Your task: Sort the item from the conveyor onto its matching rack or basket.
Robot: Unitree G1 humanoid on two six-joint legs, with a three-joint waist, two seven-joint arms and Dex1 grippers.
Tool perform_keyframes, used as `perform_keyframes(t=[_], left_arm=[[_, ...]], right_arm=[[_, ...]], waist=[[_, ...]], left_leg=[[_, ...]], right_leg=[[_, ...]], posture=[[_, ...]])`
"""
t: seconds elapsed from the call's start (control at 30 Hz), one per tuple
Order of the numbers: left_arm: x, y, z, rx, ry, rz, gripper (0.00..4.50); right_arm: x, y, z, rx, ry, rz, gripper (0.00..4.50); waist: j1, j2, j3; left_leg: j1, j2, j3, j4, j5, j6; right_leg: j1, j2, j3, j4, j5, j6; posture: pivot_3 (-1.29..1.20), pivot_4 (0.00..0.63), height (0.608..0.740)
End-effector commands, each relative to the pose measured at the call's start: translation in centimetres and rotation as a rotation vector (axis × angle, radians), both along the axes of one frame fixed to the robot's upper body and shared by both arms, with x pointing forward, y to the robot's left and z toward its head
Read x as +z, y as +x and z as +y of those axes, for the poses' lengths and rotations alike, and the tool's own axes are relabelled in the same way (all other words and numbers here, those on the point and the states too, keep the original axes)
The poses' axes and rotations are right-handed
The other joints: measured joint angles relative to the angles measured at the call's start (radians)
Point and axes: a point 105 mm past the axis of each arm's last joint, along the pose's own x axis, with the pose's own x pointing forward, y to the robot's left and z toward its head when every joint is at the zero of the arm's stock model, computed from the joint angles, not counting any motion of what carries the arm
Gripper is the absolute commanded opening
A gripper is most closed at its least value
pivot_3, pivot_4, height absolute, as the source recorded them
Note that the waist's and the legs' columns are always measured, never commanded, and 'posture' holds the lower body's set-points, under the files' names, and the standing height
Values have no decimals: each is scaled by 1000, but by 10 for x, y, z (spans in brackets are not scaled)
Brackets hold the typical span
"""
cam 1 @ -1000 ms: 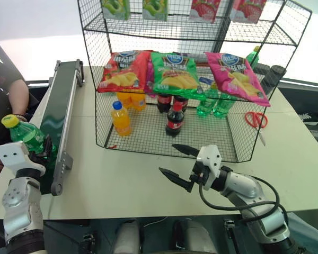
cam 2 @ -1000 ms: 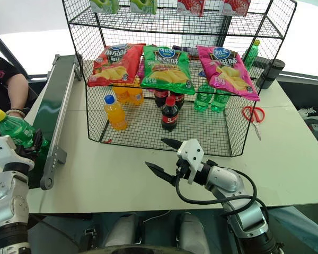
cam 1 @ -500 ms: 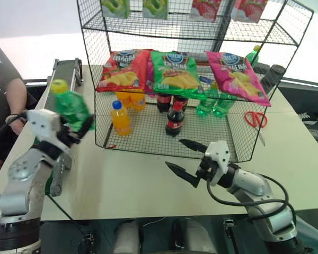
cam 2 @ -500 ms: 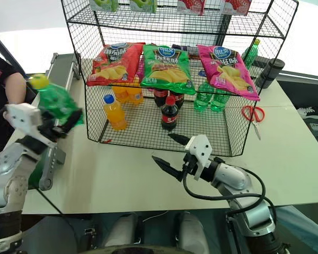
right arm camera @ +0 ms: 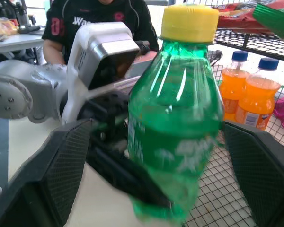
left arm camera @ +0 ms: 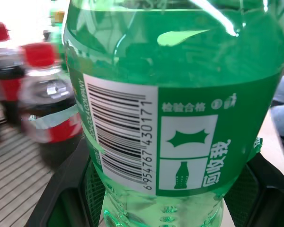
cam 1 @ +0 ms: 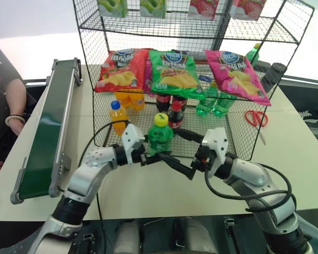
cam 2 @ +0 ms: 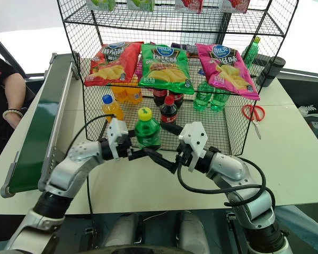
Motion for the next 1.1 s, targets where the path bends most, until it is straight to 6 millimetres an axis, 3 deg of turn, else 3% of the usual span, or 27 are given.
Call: perform_keyframes(t=[0.03,0.3,0.47,0.67,0.73,0.77,0.8,1.1], left_arm=[[20,-7,-21,-113,-34,-110,2727],[19,-7,-20,-134,-25,-139,2727],[20,-7,-19,-133,-17,-161,2727],[19,-8,-20,-136,-19,-153,2727],[17,-8,-19,-123,-14,-148,3760],[16,-7,-17,-109,-5,-152,4291],[14,-5,-14,-92,2,-148,4480],[-6,12,36,167,26,-49,4480]], right_arm=[[7,-2,3,2,11,-36,4500],[0,-3,-2,-27,14,-8,4500],[-1,-5,0,-9,30,8,2983],[2,-3,0,-13,32,-3,2968],[2,0,-2,-30,37,-6,2968],[2,3,-5,-54,35,-13,2968],[2,7,-9,-87,28,-24,2968],[-1,43,-82,-504,4,-114,2968]], waist=[[0,0,0],[0,0,0],[0,0,0],[0,0,0],[0,0,0],[0,0,0],[0,0,0],[1,0,0]], left_leg=[[0,0,0,0,0,0],[1,1,-1,0,0,0],[0,1,-1,1,0,0],[1,1,-1,1,0,0],[1,1,-1,1,0,0],[1,1,-1,1,0,0],[1,1,-1,1,0,0],[1,1,-1,2,0,0]], right_leg=[[0,0,0,0,0,0],[0,1,0,1,0,0],[1,0,0,1,0,0],[1,0,0,1,0,0],[1,0,0,1,0,0],[1,0,0,1,0,0],[1,0,0,1,0,0],[1,0,0,1,0,0]], posture=[[0,150,735],[0,150,735],[0,150,735],[0,150,735],[0,150,735],[0,150,735],[0,150,735],[0,150,735]])
